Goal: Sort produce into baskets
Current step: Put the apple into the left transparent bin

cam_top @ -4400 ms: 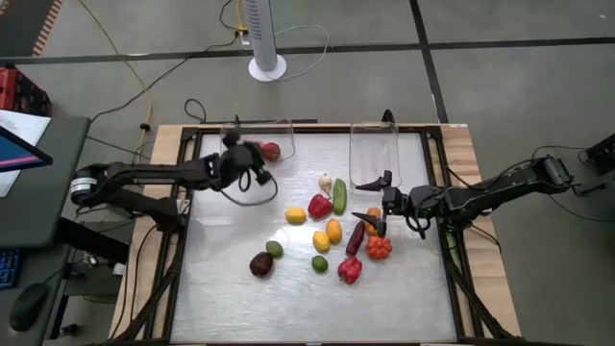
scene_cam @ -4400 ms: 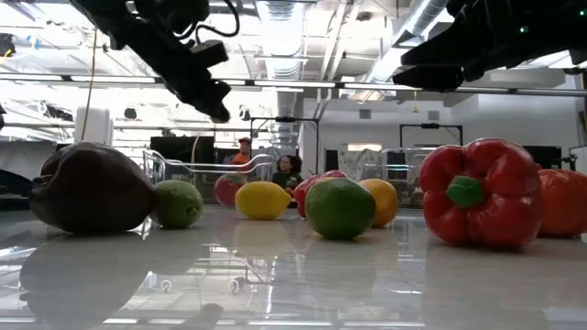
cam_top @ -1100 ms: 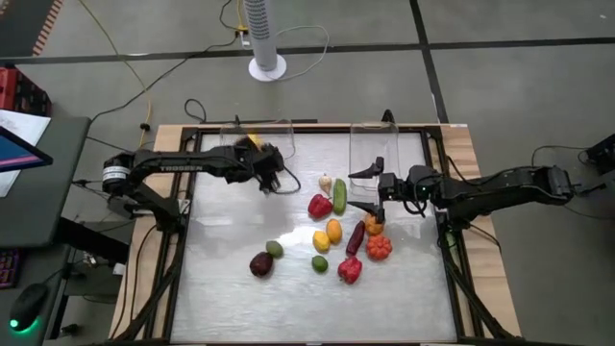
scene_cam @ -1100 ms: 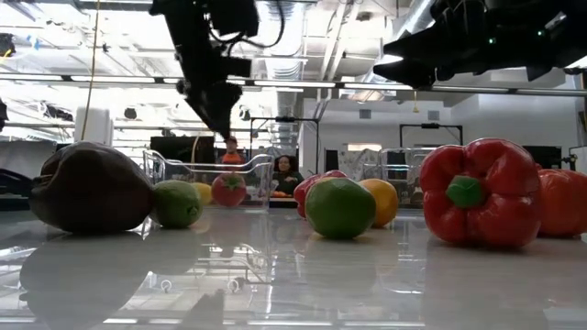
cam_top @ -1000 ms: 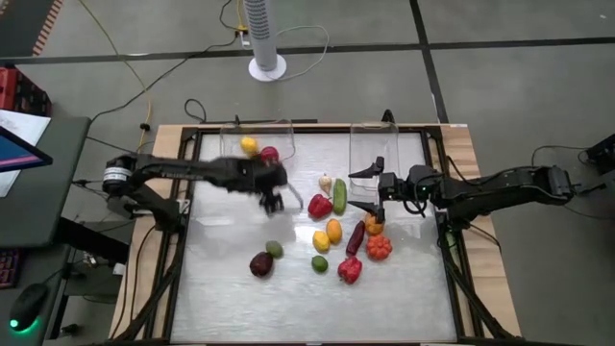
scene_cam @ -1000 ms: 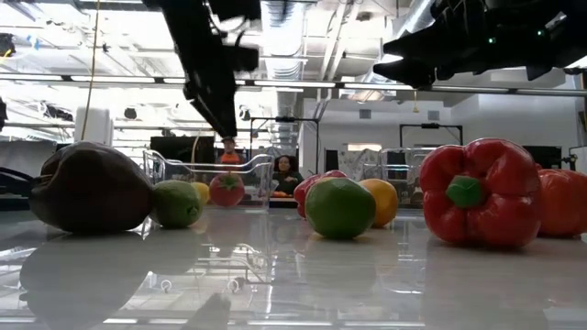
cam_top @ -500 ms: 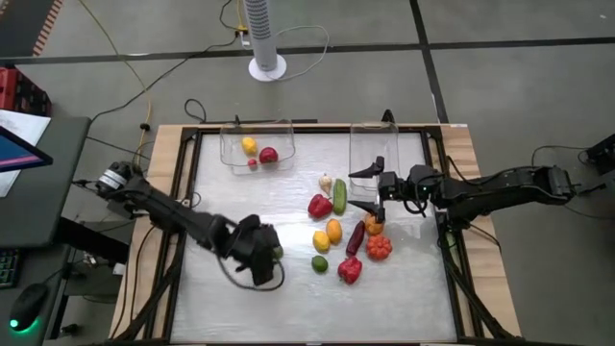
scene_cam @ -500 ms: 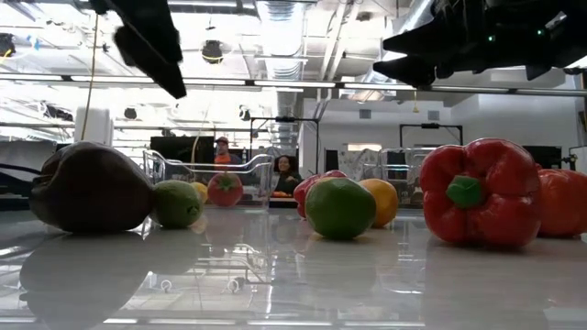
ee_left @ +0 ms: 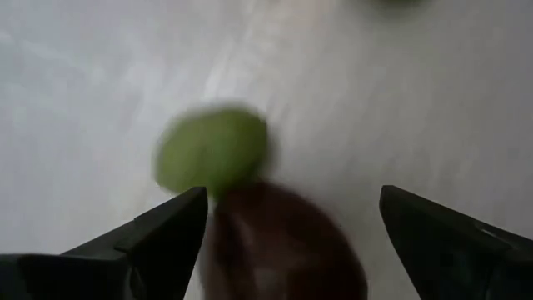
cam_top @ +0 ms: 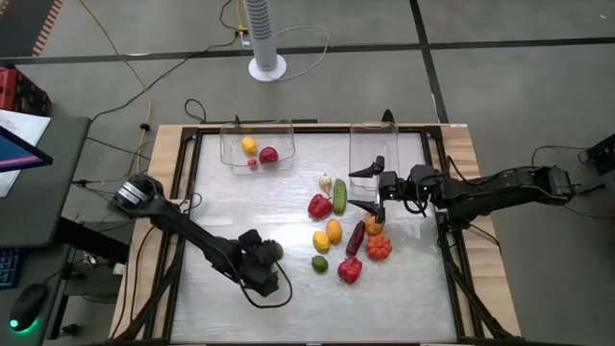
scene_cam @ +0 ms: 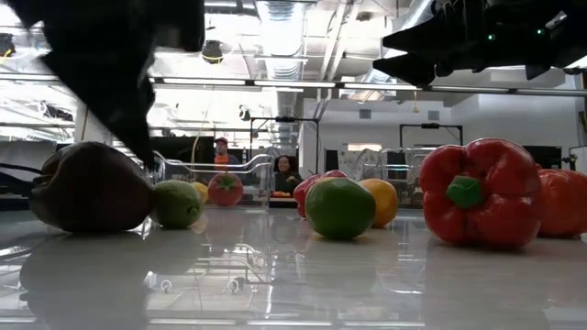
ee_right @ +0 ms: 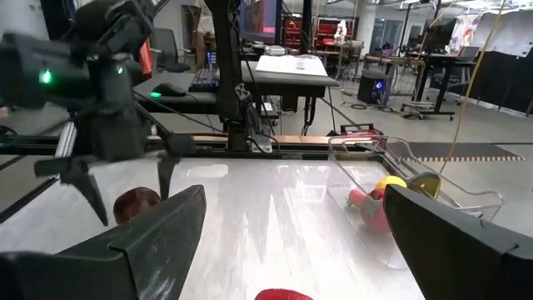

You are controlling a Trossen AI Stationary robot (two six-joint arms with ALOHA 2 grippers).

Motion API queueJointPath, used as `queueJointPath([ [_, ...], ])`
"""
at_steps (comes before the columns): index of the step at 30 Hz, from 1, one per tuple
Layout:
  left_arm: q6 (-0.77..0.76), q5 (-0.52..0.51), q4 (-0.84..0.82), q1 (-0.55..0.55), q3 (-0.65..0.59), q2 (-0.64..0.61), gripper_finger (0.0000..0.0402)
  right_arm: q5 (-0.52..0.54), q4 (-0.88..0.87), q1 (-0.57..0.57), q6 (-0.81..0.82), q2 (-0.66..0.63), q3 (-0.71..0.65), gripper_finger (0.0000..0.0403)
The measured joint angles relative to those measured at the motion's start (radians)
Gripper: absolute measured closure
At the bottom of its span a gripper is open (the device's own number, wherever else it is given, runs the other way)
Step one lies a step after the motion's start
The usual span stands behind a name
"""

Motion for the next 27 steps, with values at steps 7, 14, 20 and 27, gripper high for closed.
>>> queueJointPath([
  [7, -0.04, 0.063, -0.088, 0.0, 0.0, 0.064, 0.0059, 0.0, 0.0, 0.0, 0.0, 0.0, 0.0, 0.001],
  [14, -0.022, 0.092, -0.105, -0.001, -0.011, 0.07, 0.0119, 0.0, 0.0, 0.0, 0.0, 0.0, 0.0, 0.001],
  [20, -0.022, 0.102, -0.131, -0.001, -0.012, 0.069, 0.0154, 0.0, 0.0, 0.0, 0.0, 0.0, 0.0, 0.001],
  [27, 0.017, 0.02, -0.243, -0.001, 0.039, 0.073, 0.0151, 0.0, 0.0, 0.0, 0.0, 0.0, 0.0, 0.001],
])
